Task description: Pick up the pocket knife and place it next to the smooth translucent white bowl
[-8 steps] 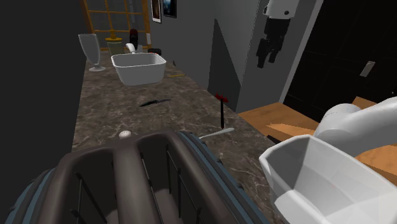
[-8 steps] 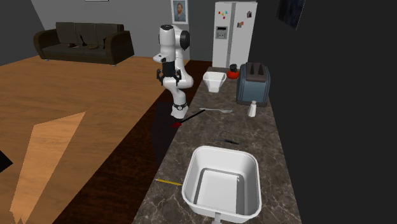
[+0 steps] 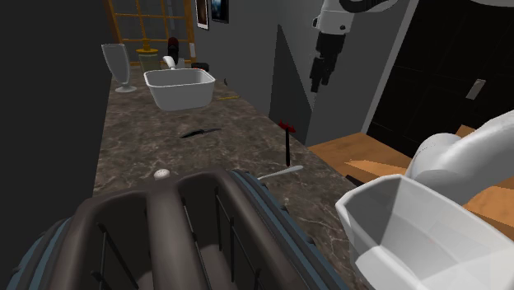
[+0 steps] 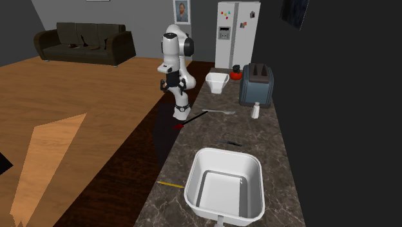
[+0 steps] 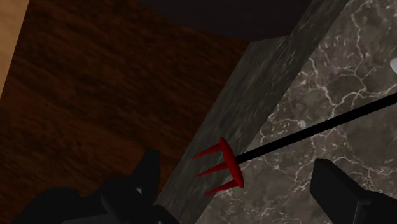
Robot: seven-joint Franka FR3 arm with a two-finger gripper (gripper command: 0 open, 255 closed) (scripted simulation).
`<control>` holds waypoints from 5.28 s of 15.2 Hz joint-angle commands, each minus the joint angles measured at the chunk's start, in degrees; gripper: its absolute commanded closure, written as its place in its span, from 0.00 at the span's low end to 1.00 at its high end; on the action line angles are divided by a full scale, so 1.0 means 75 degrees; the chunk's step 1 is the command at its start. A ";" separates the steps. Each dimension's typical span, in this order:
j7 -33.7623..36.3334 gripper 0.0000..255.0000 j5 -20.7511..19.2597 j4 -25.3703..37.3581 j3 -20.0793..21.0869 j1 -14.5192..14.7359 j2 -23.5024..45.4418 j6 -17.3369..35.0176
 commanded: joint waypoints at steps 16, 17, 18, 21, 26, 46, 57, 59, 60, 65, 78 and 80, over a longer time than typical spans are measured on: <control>-0.3413 0.00 0.0888 0.2380 -0.0068 0.1307 0.4150 0.2002; -0.3598 0.00 0.0947 0.2561 -0.0027 0.1360 0.4374 0.2052; -0.3781 0.00 0.1004 0.2745 0.0019 0.1410 0.4596 0.2097; -0.4307 0.00 0.1152 0.3314 0.0173 0.1556 0.5244 0.2196; -0.5109 0.00 0.1313 0.4305 0.0493 0.1781 0.6271 0.2267; -0.5944 0.00 0.1363 0.5106 0.0933 0.2097 0.7653 0.2886; -0.5944 1.00 0.1363 0.5106 0.0934 0.2097 0.7654 0.2886; -0.5928 1.00 0.1356 0.5231 0.0933 0.2096 0.7598 0.2706; -0.5920 1.00 0.1353 0.5297 0.0932 0.2095 0.7572 0.2615; -0.5879 1.00 0.1338 0.5666 0.0929 0.2093 0.7472 0.2148; -0.5770 1.00 0.1304 0.6916 0.0925 0.2088 0.7416 0.0844; -0.5752 1.00 0.1300 0.7155 0.0925 0.2088 0.7438 0.0628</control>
